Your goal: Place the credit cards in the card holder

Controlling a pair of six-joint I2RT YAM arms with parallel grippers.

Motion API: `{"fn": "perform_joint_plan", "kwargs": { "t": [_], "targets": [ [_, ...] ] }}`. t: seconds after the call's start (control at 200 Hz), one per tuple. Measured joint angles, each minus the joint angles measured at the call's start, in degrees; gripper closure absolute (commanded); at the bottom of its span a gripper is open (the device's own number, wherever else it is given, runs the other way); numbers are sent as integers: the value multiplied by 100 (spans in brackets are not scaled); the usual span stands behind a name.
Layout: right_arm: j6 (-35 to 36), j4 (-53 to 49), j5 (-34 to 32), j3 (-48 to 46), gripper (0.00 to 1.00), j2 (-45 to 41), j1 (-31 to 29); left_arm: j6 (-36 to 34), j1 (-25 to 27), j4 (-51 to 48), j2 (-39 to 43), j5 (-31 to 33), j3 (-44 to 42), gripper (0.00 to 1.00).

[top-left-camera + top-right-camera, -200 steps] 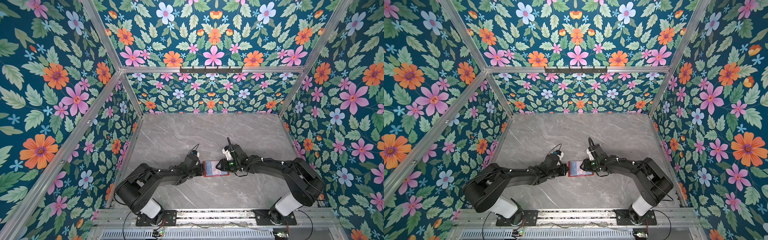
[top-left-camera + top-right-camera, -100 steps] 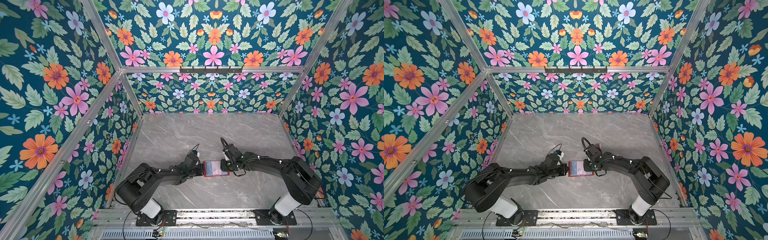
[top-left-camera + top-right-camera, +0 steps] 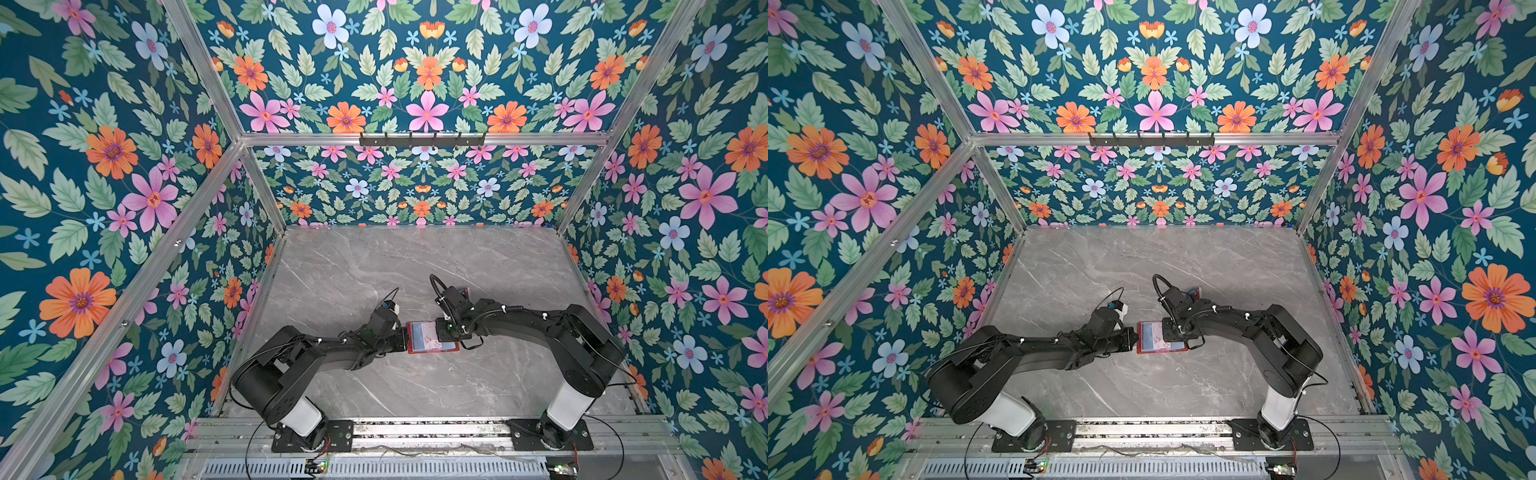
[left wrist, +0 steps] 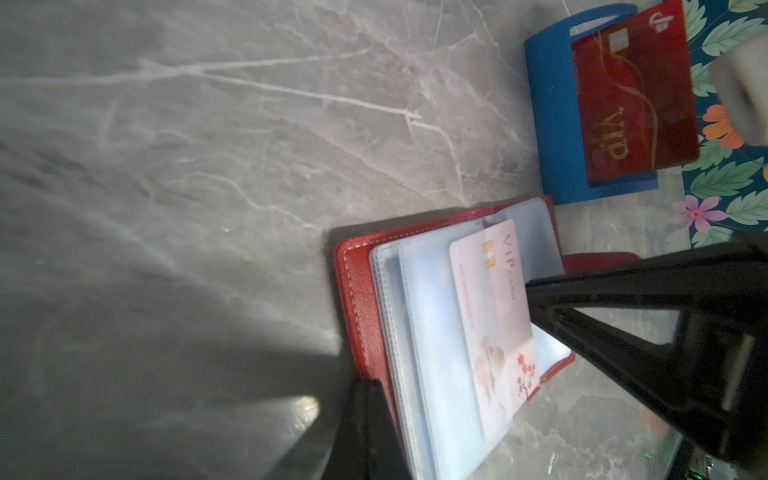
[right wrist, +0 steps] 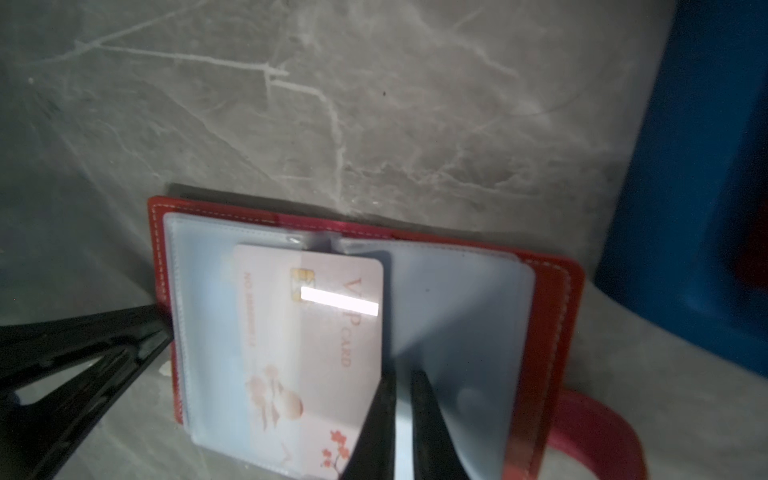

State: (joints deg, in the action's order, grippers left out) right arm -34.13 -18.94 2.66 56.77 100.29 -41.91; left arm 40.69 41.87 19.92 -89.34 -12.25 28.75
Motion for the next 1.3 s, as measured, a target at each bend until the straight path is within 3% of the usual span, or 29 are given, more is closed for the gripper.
{"fn": "perform_joint_plan", "kwargs": {
  "t": [0.955,1.3],
  "targets": [
    [173,-275,17,295,58,282,-140,-15,-2,0,-52,-22,52,100],
    [170,-247,9,271,58,229,-157,-15,4,-66,31,-22,22,100]
  ]
}}
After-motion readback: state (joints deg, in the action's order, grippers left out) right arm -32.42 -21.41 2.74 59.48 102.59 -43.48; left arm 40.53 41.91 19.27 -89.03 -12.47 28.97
